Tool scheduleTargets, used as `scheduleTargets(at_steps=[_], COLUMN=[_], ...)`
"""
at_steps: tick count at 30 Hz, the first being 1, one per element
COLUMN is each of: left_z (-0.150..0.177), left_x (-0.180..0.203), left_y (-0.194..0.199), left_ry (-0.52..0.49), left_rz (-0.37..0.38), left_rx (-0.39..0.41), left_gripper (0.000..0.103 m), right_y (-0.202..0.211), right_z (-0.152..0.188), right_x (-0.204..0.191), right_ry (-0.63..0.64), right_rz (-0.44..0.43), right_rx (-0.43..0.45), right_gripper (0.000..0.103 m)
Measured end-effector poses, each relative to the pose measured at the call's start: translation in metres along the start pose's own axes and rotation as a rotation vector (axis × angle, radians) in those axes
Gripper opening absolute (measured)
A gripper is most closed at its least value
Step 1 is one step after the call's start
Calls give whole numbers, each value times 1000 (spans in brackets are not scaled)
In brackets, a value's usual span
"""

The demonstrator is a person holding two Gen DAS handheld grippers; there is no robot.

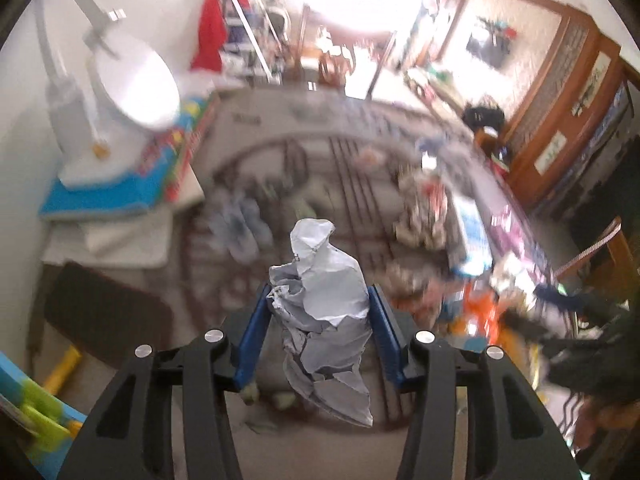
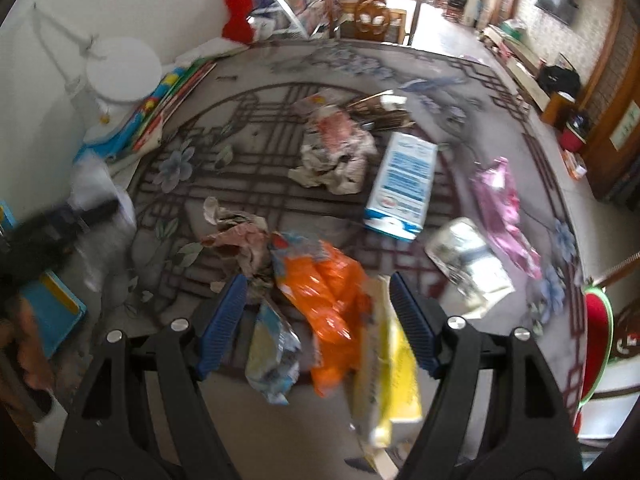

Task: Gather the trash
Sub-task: 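Grasp the crumpled brown paper with the right gripper while the left holds white paper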

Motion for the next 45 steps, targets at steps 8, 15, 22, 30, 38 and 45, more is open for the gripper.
scheduleTargets(at_steps=[8,15,22,30,38,45], left_z=[-29,-36,-37,-32,-21,-14], left_x=[-1,-7,-14,-11,9,28], left_y=[29,37,37,32,18,14], left_ry=[13,43,67,58,23,0], left_rz=[-14,-16,-30,-32,13,55], left_rx=[111,142,150,128,69,46], left_gripper=[46,46,46,46,47,47], right_y=[-36,-75,-94,-73,-11,35], right_z=[-22,-30,-26,-26,-23,-15], right_x=[-35,-56,-73,-57,-30,-6], right_ry=[124,189,287,200,100,-26], right_rz=[-15,-19,14,-57,-104,-174], right_rx=[-33,-108,-128,-102,17,121], right_gripper=[72,72,57,33,33,33])
Point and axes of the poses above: each gripper's, at about its wrist camera, not at the fingertips, and y roughly against the way its jaws point, x to its right, z to its underside, the point moved 1 cm from there along -y, roughly the way its jaws point, and after that the axes turned 2 degrees about -z, right-handed, at the moved point
